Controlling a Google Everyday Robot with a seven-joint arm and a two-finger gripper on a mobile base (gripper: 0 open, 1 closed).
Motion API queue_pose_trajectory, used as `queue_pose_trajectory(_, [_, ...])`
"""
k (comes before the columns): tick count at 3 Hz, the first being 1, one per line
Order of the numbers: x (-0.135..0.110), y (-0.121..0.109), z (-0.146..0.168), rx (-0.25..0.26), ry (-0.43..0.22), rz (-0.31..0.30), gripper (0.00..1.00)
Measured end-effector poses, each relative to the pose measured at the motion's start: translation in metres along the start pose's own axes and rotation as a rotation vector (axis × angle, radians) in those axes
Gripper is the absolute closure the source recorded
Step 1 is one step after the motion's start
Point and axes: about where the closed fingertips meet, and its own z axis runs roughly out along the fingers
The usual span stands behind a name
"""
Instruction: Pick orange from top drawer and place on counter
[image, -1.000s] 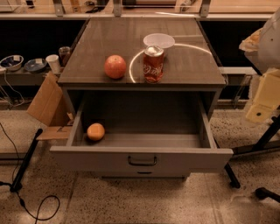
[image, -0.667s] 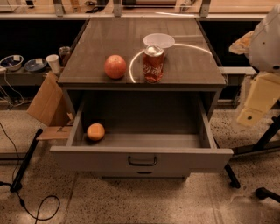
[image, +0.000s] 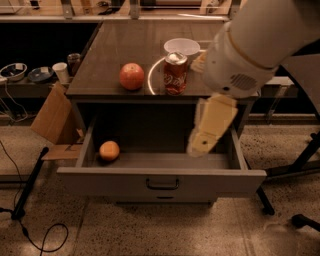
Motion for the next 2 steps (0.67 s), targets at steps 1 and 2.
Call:
queue_pose_trajectory(1, [-0.072, 0.006, 0.054, -0.071, -0.106, 0.004, 0.00])
queue_pose_trajectory(2, [-0.111, 0.009, 0.085, -0.107, -0.159, 0.051, 0.00])
